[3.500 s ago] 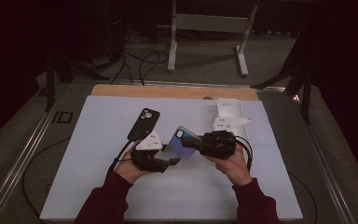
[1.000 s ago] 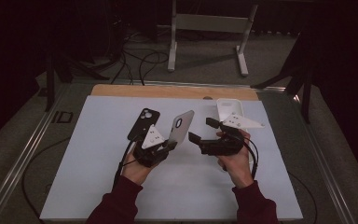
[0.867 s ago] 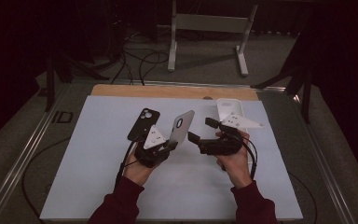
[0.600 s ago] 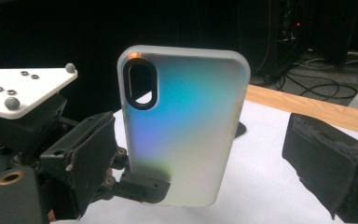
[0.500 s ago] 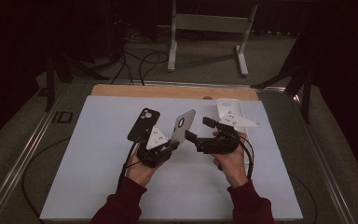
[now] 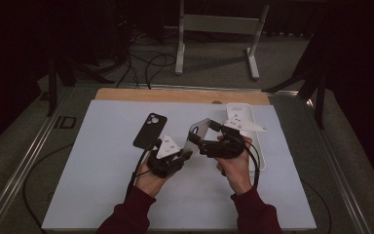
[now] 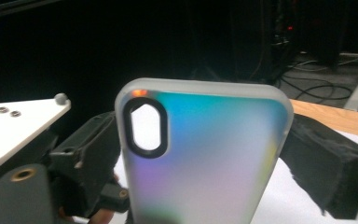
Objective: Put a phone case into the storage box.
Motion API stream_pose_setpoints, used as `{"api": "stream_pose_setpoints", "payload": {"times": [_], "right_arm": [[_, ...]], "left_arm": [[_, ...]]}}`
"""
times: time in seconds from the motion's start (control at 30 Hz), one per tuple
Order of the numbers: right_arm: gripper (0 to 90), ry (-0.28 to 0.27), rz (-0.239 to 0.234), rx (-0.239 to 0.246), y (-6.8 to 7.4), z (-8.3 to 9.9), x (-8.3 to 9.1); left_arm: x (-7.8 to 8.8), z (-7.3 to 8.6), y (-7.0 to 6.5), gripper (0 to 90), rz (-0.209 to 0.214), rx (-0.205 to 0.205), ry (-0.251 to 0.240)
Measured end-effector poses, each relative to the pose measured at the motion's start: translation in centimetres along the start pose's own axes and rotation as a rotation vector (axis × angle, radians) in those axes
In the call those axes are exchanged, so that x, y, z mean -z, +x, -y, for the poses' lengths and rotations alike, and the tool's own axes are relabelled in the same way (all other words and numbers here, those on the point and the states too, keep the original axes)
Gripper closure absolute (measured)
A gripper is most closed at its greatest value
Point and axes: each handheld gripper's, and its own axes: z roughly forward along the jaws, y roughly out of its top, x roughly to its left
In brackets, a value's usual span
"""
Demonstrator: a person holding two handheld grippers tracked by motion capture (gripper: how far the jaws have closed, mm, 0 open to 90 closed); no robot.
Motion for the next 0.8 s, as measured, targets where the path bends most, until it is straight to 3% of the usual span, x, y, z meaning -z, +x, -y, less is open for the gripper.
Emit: {"api": "stream_pose_setpoints", "payload": {"times": [0.57,0.8], "right_arm": [[16.5,0.017,0.031,0.005,0.28,-0.04,-0.02],[16.5,0.028,0.036,0.028,0.38,-0.19,0.0]], "left_arm": [[-0.48,0.08,-0.29,80.2,0.017,-0.003,0.008],[-0.4,0.14,-0.07,67.0,0.018,-0.002,0.01]]}}
